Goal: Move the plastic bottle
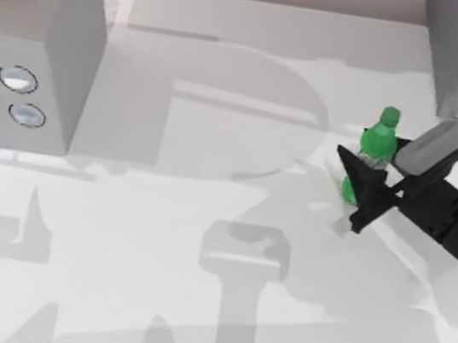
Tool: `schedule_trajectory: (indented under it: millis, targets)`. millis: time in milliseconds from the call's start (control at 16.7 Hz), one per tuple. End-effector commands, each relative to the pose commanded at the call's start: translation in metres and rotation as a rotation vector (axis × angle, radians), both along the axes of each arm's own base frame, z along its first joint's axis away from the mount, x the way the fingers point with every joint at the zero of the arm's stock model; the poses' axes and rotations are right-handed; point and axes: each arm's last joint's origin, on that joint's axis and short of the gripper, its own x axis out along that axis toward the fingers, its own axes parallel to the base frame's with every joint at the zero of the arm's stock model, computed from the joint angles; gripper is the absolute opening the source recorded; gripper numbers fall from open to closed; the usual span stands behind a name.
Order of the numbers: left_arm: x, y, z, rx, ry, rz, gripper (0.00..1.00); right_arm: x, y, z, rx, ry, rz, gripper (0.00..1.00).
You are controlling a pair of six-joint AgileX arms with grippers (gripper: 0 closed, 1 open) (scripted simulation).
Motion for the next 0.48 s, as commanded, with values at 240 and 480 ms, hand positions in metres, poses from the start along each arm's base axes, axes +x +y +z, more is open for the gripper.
schedule_trajectory:
  millis: [240,480]
  targets:
    - [0.0000,0.0000,0.0000,0.000,0.000,0.000,1.00,0.0000,0.0000,0.0000,0.000,0.000,0.000,0.02]
    - [0.0000,0.0000,0.0000,0.000,0.000,0.000,1.00,0.0000,0.0000,0.0000,0.000,0.000,0.000,0.00]
